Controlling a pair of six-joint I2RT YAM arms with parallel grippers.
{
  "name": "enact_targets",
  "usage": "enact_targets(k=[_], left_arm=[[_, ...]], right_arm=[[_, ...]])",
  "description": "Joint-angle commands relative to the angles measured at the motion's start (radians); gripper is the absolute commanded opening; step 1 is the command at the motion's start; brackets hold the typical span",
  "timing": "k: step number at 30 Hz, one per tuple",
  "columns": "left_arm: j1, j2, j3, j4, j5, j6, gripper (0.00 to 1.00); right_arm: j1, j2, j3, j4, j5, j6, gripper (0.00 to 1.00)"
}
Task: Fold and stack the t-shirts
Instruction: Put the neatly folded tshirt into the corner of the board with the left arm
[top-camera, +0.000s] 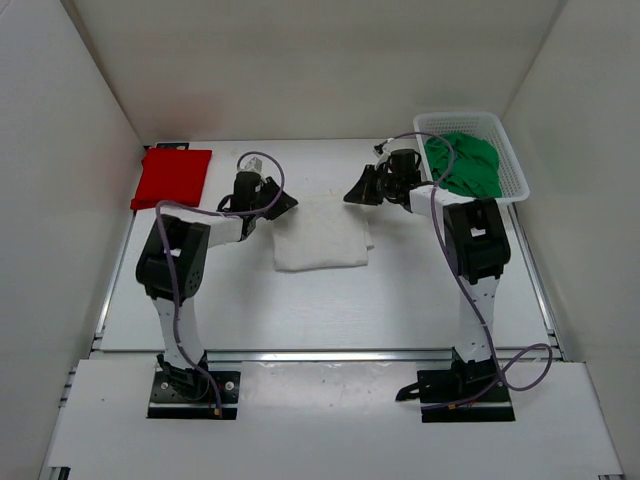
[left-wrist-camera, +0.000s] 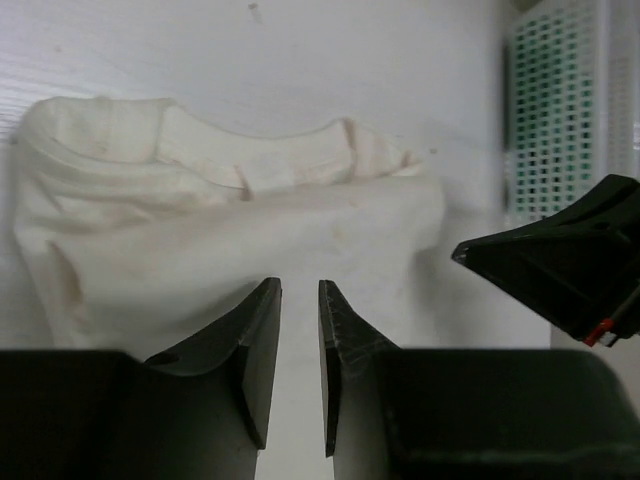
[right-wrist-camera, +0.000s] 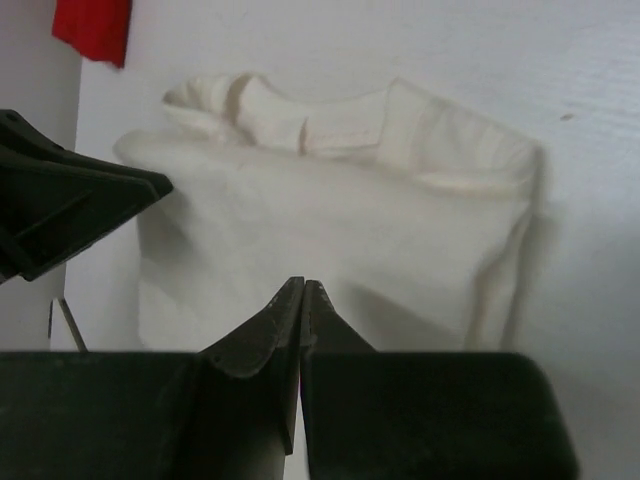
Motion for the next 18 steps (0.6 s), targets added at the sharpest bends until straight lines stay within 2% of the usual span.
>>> enact_targets(k=[1, 4, 8, 12, 14, 15, 18], left_arm=[[0.045, 0.122, 0.114, -0.069, 0.052, -0.003, 0.33], [0.077, 0.204, 0.170, -0.094, 0.086, -0.021, 0.31], [0.122, 0.215, 0.115, 0.013, 0.125, -0.086, 0.32], [0.138, 0.187, 0.067, 0.092, 0.158, -0.132, 0.41], [0.154, 0.155, 0.043, 0.131, 0.173, -0.155, 0.50], [0.168, 0.144, 0.040, 0.144, 0.193, -0.168, 0.52], [0.203, 0.080, -0.022, 0.150, 0.169, -0.161, 0.59]], right_arm=[[-0.031, 0.128, 0.136, -0.094, -0.051, -0.009, 0.00], [-0.048, 0.204, 0.199, -0.108, -0.042, 0.000, 0.00], [-0.065, 0.237, 0.205, -0.106, -0.040, 0.011, 0.00], [-0.066, 0.238, 0.193, -0.105, -0.026, 0.011, 0.00], [-0.063, 0.224, 0.186, -0.102, -0.032, 0.009, 0.00], [-0.063, 0.218, 0.183, -0.103, -0.029, 0.009, 0.00], [-0.054, 0.175, 0.167, -0.089, -0.028, 0.013, 0.00]])
